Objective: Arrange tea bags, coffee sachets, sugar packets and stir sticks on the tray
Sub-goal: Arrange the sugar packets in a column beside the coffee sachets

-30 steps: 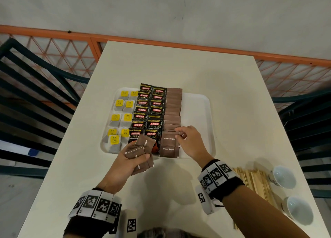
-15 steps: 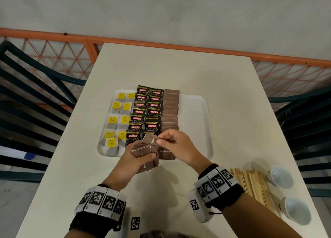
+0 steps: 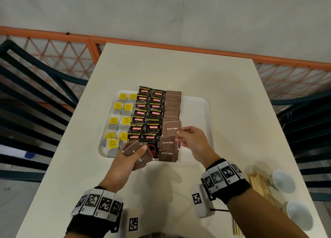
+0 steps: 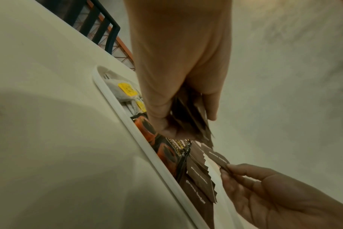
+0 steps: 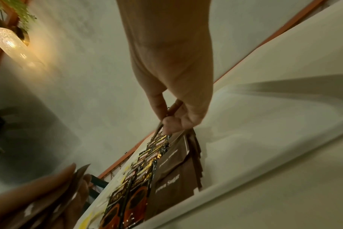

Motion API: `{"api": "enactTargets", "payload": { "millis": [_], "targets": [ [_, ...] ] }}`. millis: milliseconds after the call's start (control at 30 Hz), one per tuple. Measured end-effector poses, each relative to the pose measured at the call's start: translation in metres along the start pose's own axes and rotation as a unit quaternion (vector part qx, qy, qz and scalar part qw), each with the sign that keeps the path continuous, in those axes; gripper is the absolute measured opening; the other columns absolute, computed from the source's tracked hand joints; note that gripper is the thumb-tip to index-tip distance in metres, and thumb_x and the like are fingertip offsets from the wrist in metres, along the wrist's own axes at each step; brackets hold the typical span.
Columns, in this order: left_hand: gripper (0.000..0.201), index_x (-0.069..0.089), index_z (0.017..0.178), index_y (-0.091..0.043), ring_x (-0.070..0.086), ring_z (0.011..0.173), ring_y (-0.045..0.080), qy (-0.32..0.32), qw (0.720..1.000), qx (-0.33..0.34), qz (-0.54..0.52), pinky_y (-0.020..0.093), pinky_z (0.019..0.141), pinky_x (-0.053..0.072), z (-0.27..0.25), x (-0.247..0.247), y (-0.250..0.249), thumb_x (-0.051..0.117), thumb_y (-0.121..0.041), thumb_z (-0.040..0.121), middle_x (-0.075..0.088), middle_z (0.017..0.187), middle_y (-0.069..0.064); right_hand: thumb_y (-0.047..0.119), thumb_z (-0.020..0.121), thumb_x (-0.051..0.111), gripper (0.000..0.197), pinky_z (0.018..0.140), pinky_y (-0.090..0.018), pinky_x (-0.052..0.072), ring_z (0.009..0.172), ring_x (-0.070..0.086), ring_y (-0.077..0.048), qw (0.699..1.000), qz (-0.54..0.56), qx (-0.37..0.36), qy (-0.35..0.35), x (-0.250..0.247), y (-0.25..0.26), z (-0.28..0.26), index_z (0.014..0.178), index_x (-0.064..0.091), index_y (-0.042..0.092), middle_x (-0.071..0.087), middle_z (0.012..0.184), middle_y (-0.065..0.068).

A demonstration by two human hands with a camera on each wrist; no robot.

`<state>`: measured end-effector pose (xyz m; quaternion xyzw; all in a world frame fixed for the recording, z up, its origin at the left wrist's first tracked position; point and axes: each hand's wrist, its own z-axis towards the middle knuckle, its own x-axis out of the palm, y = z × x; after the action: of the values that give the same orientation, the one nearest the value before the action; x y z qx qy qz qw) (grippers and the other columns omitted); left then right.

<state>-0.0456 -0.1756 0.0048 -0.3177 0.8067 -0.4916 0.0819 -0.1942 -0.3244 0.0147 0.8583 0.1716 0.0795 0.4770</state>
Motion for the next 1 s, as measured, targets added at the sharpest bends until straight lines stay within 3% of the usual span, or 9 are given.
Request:
{"api": "enactTargets", "payload": {
  "millis": [100, 200, 367, 500, 600, 733, 767, 867, 1000],
  "targets": [
    [0.032, 0.058, 0.111, -0.004, 0.070, 0.077, 0.017, -0.007, 1.000, 0.008, -0.010, 0.024, 0.057, 0.053, 0.001, 0.001, -0.001, 0.063, -0.019, 0.084, 0.070, 0.092, 0.010, 0.010, 0.084, 0.063, 0.008, 0.051, -0.017, 0.038, 0.062, 0.055, -0.009, 0.998, -0.055, 0.002, -0.030, 0.002, -0.006, 0.005, 0.081, 0.058, 0.015, 0.064, 0.081, -0.004],
    [0.020, 0.059, 0.105, -0.011, 0.071, 0.068, 0.010, -0.009, 1.000, 0.004, -0.027, 0.026, 0.061, 0.054, 0.000, 0.001, -0.003, 0.060, -0.018, 0.086, 0.071, 0.081, 0.002, 0.011, 0.082, 0.066, 0.008, 0.054, -0.018, 0.038, 0.067, 0.051, -0.012, 0.994, -0.091, -0.008, -0.057, 0.006, -0.011, 0.008, 0.079, 0.060, 0.015, 0.062, 0.079, -0.001],
    [0.022, 0.061, 0.108, -0.012, 0.068, 0.084, 0.021, -0.008, 0.999, -0.005, -0.042, 0.031, 0.069, 0.054, -0.001, -0.001, -0.004, 0.059, -0.019, 0.087, 0.070, 0.097, 0.010, 0.015, 0.082, 0.065, 0.008, 0.072, -0.024, 0.044, 0.081, 0.055, -0.014, 0.982, -0.157, -0.025, -0.101, 0.009, -0.018, 0.011, 0.088, 0.061, 0.013, 0.058, 0.078, 0.005],
    [0.018, 0.061, 0.106, -0.012, 0.069, 0.079, 0.017, -0.003, 0.998, -0.018, -0.056, 0.031, 0.071, 0.053, 0.000, -0.002, -0.004, 0.058, -0.015, 0.088, 0.072, 0.087, 0.006, 0.017, 0.082, 0.066, 0.021, 0.059, -0.018, 0.041, 0.074, 0.054, -0.014, 0.977, -0.174, -0.033, -0.118, 0.009, -0.019, 0.012, 0.099, 0.055, 0.011, 0.055, 0.079, 0.003],
    [0.013, 0.063, 0.100, -0.011, 0.070, 0.075, 0.014, 0.013, 0.997, -0.028, -0.066, 0.031, 0.070, 0.052, 0.000, -0.002, -0.008, 0.054, -0.011, 0.090, 0.074, 0.079, 0.003, 0.017, 0.083, 0.065, 0.024, 0.056, -0.018, 0.040, 0.070, 0.055, -0.016, 0.968, -0.204, -0.075, -0.124, 0.010, -0.018, 0.007, 0.103, 0.052, 0.011, 0.056, 0.081, -0.003],
    [0.036, 0.071, 0.074, -0.013, 0.067, 0.074, 0.012, 0.081, 0.994, -0.022, -0.063, 0.023, 0.067, 0.053, -0.003, 0.006, -0.018, 0.042, -0.001, 0.091, 0.072, 0.074, 0.005, 0.027, 0.090, 0.056, 0.011, 0.063, -0.013, 0.039, 0.077, 0.054, -0.009, 0.957, -0.254, -0.138, -0.037, 0.020, -0.009, -0.017, 0.094, 0.056, 0.017, 0.058, 0.085, 0.004],
    [0.036, 0.072, 0.076, -0.014, 0.067, 0.073, 0.012, 0.074, 0.995, -0.023, -0.068, 0.022, 0.063, 0.055, -0.002, 0.006, -0.018, 0.042, 0.000, 0.090, 0.072, 0.075, 0.005, 0.032, 0.091, 0.054, 0.015, 0.066, -0.014, 0.040, 0.079, 0.053, -0.007, 0.953, -0.268, -0.141, 0.015, 0.024, -0.006, -0.024, 0.095, 0.057, 0.017, 0.057, 0.085, 0.007],
    [0.026, 0.062, 0.109, -0.005, 0.068, 0.077, 0.018, 0.039, 0.995, -0.032, -0.092, 0.025, 0.058, 0.056, 0.004, 0.009, -0.018, 0.047, 0.002, 0.089, 0.069, 0.094, 0.014, 0.038, 0.087, 0.059, 0.020, 0.075, -0.019, 0.045, 0.084, 0.057, -0.008, 0.948, -0.257, -0.129, 0.138, 0.034, -0.004, -0.037, 0.097, 0.058, 0.020, 0.061, 0.090, 0.006],
    [0.031, 0.055, 0.116, -0.003, 0.068, 0.077, 0.019, 0.038, 0.994, -0.023, -0.098, 0.026, 0.057, 0.056, 0.006, 0.012, -0.021, 0.048, 0.005, 0.087, 0.066, 0.097, 0.016, 0.023, 0.083, 0.068, 0.012, 0.061, -0.014, 0.043, 0.068, 0.055, -0.004, 0.957, -0.227, -0.133, 0.126, 0.034, -0.002, -0.032, 0.088, 0.057, 0.021, 0.061, 0.081, 0.005]
  ]
}}
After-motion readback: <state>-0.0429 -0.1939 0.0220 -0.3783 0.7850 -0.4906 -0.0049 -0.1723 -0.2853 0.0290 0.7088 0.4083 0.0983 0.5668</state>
